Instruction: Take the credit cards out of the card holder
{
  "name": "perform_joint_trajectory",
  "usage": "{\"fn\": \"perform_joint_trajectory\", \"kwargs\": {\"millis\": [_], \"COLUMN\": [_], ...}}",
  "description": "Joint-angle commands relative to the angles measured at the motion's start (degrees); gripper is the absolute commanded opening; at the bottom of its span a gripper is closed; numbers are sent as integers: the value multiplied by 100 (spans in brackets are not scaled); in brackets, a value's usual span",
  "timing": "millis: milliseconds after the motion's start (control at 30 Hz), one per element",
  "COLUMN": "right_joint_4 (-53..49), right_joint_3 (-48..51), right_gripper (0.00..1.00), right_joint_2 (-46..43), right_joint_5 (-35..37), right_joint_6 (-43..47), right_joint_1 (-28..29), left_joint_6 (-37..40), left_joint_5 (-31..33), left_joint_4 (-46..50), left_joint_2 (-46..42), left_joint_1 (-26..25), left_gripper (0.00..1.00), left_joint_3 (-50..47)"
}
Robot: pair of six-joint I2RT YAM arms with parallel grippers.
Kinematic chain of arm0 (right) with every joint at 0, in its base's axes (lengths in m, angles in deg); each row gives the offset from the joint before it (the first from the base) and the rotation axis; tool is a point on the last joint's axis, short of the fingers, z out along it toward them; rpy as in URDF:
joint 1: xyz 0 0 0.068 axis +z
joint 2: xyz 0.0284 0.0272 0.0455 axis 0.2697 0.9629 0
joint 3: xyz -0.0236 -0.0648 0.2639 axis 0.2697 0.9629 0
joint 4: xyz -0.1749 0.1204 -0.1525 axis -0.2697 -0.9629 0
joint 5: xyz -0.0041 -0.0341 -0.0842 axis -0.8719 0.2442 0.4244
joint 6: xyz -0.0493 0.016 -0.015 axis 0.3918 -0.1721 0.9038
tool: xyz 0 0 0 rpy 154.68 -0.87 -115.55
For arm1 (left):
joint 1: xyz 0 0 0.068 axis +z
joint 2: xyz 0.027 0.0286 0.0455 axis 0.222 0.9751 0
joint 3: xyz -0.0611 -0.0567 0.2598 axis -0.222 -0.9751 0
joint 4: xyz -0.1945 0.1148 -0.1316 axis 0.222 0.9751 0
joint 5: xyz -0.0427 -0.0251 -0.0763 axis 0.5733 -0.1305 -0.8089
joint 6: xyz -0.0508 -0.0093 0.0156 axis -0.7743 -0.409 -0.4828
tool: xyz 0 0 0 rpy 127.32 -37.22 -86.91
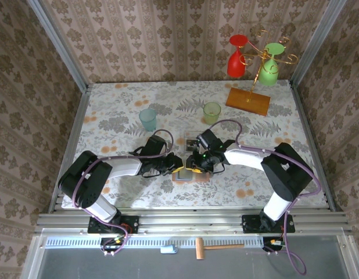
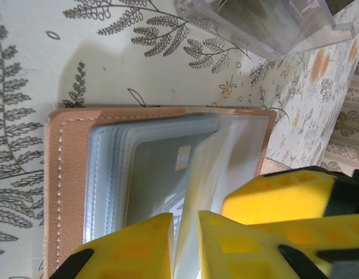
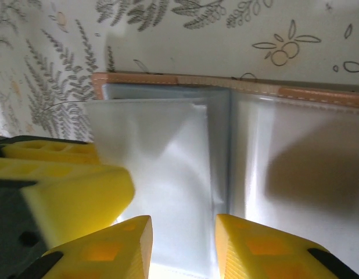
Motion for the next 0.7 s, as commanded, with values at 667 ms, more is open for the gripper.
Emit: {"fn": "perform_joint_trajectory", "kwargs": {"millis": [667], "right_joint_4": [-589], "right_joint_3": [285], "right_gripper": [35], "right_joint_2": [-1230], "right_joint_5": [332], "right_joint_6": [143], "right_joint_1": [-518], "left_joint_6": [60], "left_joint_5": [-170], "left_joint_4": [387], "left_joint_2": [-152], "left_joint_1": [-83], "left_gripper": [19], "left_joint_3": [477]}}
